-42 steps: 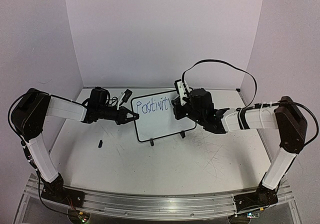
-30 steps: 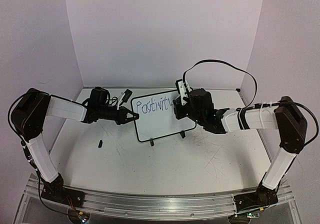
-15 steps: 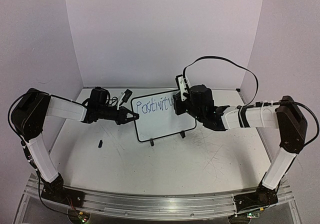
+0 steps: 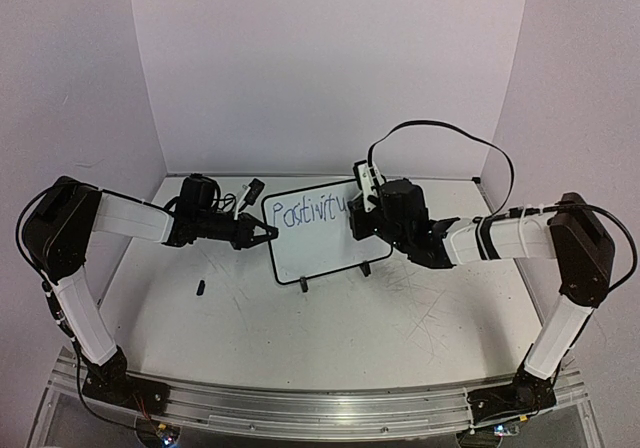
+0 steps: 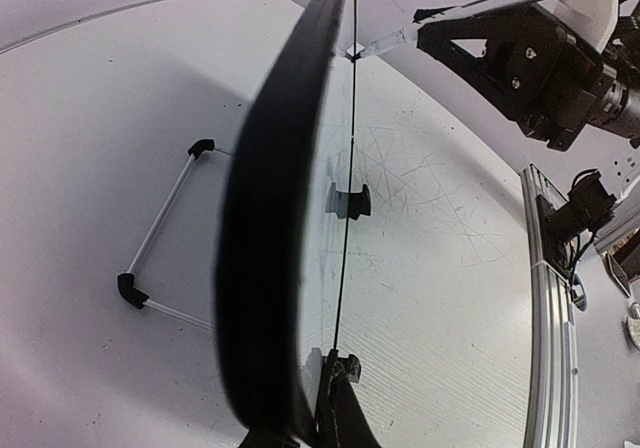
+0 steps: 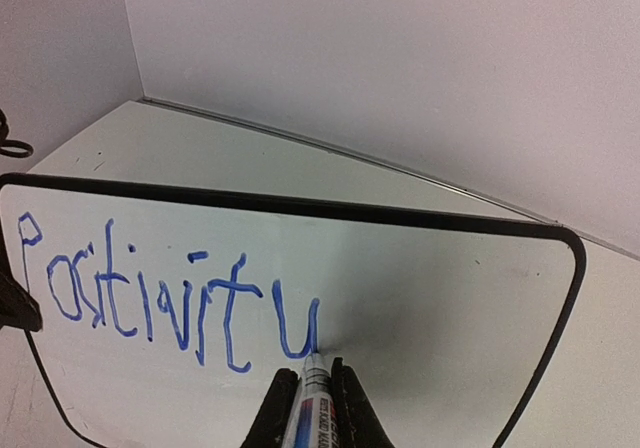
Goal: Write a sentence on the whiteboard
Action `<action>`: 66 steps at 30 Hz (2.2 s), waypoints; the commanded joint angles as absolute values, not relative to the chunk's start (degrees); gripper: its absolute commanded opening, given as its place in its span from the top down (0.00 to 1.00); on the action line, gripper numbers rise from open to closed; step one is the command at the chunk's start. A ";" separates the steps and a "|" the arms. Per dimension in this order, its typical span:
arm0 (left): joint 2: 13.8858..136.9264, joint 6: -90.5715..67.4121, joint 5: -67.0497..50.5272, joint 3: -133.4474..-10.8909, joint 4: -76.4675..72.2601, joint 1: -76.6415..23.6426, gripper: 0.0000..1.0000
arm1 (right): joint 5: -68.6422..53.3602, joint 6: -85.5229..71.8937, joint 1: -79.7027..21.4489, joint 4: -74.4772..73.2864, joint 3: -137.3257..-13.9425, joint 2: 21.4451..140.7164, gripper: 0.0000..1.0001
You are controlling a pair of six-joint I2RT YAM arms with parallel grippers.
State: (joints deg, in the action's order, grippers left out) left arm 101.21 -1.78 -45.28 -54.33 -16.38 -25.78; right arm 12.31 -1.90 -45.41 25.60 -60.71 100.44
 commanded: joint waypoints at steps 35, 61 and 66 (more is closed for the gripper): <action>102.06 2.73 -32.60 -55.95 -14.68 -24.70 1.00 | 6.57 -5.37 -47.75 27.63 -60.18 95.88 1.00; 102.23 1.28 -27.53 -55.85 -14.68 -25.04 1.00 | -1.21 5.00 -53.55 21.94 -65.37 98.64 1.00; 101.95 1.27 -27.25 -55.45 -14.68 -25.07 1.00 | -2.39 5.42 -55.59 22.07 -68.35 101.87 1.00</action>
State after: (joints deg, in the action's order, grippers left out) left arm 101.21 -1.96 -43.78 -54.46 -16.49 -26.39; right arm -0.90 5.37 -54.25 21.17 -64.19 100.00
